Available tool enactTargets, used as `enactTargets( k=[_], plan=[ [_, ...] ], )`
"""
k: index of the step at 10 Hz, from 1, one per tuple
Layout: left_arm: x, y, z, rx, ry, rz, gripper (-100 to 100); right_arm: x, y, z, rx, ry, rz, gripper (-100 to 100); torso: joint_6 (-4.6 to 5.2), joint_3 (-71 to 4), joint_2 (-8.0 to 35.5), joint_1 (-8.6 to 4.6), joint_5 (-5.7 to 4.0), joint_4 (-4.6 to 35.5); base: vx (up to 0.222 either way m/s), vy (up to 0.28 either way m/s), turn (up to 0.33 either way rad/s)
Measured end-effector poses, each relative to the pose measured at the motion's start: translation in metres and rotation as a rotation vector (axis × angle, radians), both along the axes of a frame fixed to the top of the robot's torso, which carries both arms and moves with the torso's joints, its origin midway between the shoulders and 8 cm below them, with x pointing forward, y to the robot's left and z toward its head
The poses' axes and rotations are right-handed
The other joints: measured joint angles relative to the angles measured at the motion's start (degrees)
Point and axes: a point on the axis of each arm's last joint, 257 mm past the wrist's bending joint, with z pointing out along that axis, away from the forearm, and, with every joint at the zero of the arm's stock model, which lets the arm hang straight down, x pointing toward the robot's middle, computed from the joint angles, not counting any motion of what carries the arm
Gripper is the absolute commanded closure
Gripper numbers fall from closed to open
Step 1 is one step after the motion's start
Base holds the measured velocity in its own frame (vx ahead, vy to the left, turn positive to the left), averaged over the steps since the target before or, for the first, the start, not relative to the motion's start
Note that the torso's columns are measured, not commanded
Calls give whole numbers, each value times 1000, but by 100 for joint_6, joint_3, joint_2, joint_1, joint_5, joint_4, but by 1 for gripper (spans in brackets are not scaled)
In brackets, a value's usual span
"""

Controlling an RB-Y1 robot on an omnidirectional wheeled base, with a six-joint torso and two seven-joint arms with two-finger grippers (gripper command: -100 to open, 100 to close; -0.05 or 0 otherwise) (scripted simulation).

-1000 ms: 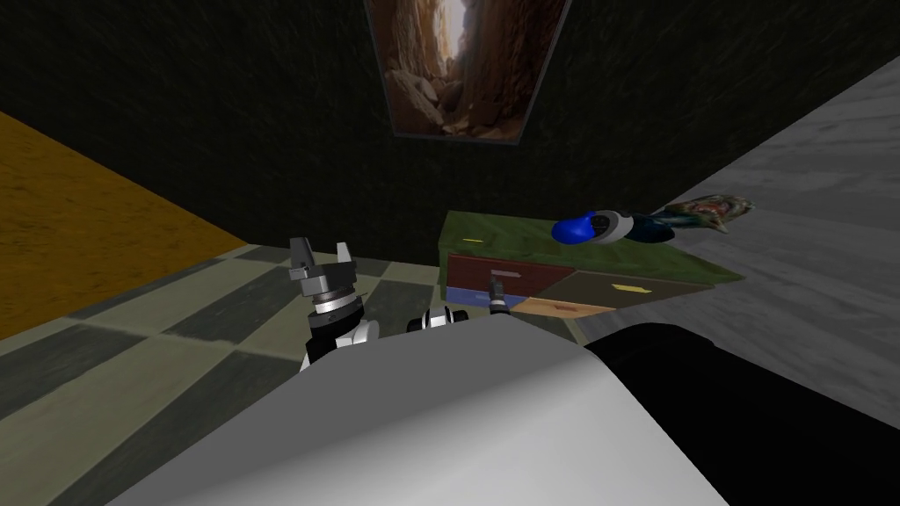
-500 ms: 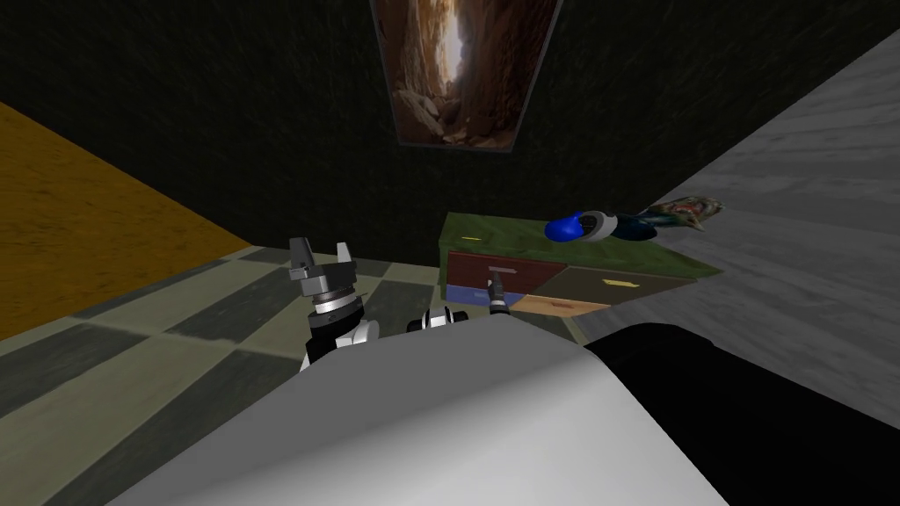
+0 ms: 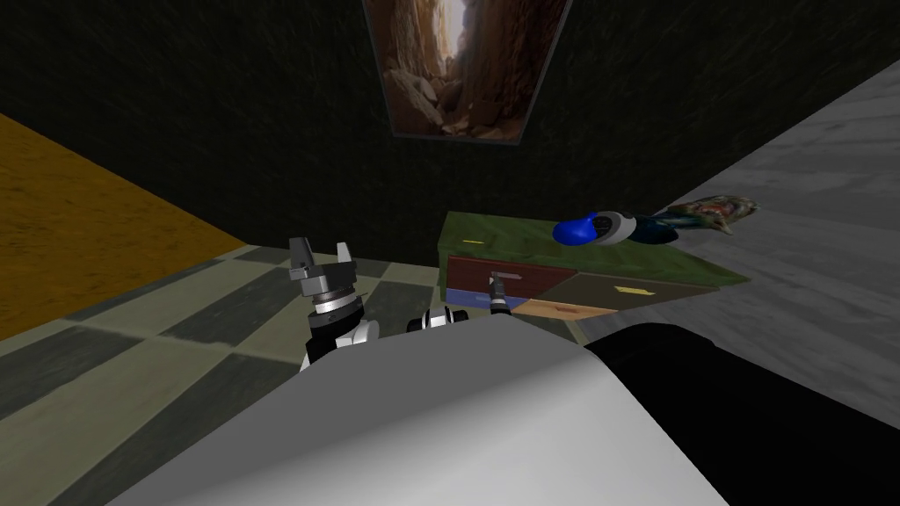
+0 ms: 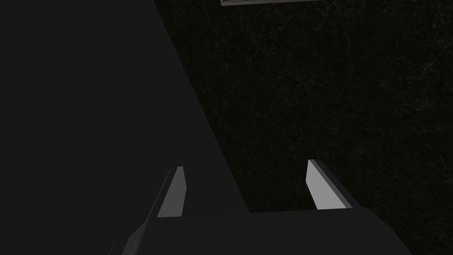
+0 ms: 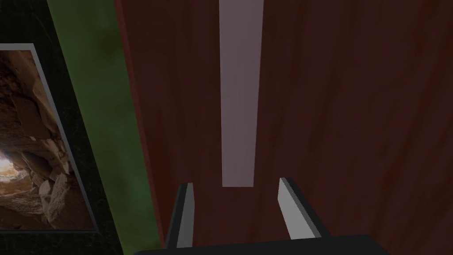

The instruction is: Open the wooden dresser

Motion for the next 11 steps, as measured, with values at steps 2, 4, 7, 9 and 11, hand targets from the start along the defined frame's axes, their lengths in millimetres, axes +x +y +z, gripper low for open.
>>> enactTargets(
  k=[2, 4, 7, 9, 11],
  plan=[
    [0, 0, 0, 0, 0, 0, 0, -3, 4, 2, 0, -1, 8, 100, 0, 15, 23, 7, 2, 7, -178, 47, -45],
    [0, 0, 0, 0, 0, 0, 0, -6, 9, 4, 1, 0, 16, 100, 0, -19, -30, -9, -2, -8, -114, 23, -26],
    [0, 0, 0, 0, 0, 0, 0, -5, 5, 2, 3, 9, 11, -100, -1, -57, -90, -13, -4, -26, 127, -18, 33],
    [0, 0, 0, 0, 0, 0, 0, -3, 1, -2, 5, 17, 7, -100, -1, -22, -36, -9, -3, -10, 135, -29, 19],
    [0, 0, 0, 0, 0, 0, 0, -1, -3, 1, 5, 15, 7, -100, 0, 2, -1, 3, 2, 2, 78, -6, -12]
  ],
)
